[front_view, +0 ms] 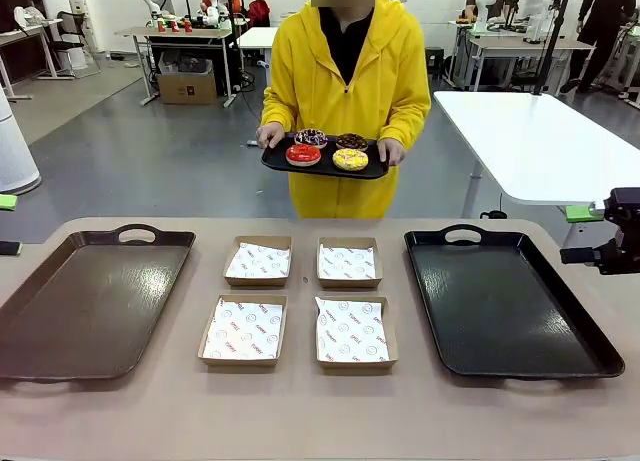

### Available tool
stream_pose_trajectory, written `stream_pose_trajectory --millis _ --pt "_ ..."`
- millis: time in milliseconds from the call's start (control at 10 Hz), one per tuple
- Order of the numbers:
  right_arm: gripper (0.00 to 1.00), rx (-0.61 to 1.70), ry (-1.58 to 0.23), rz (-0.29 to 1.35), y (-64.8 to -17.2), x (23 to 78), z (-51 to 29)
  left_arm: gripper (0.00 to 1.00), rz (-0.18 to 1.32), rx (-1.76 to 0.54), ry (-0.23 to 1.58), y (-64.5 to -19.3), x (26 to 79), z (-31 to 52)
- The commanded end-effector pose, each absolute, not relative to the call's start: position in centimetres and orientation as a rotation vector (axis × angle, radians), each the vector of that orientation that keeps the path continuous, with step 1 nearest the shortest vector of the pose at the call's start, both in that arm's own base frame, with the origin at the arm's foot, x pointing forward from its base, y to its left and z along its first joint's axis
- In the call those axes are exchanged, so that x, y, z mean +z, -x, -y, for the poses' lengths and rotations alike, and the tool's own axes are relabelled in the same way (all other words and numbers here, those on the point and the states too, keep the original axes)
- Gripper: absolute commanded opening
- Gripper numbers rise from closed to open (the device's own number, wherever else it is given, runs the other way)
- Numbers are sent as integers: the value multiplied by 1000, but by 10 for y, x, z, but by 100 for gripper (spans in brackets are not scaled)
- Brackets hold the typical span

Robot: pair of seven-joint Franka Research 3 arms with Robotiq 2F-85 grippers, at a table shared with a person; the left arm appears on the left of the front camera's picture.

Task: Individually package the donuts and arrange them on the tray.
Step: Pick up one Paper togo box.

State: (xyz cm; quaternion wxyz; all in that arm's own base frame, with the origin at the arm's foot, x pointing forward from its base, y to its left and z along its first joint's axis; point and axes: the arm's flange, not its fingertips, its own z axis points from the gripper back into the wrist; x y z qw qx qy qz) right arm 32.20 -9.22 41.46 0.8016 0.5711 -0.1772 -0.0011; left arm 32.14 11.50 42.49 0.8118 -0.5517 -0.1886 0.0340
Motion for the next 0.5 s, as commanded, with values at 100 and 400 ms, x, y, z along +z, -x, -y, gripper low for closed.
stream_pose_trajectory --millis 100,400 --pt "100 5 -1242 365 -325 410 87 100 402 62 1191 -324 423 -111" --pt "100 5 -1242 365 -325 410 87 100 402 62 1191 -324 423 -111"
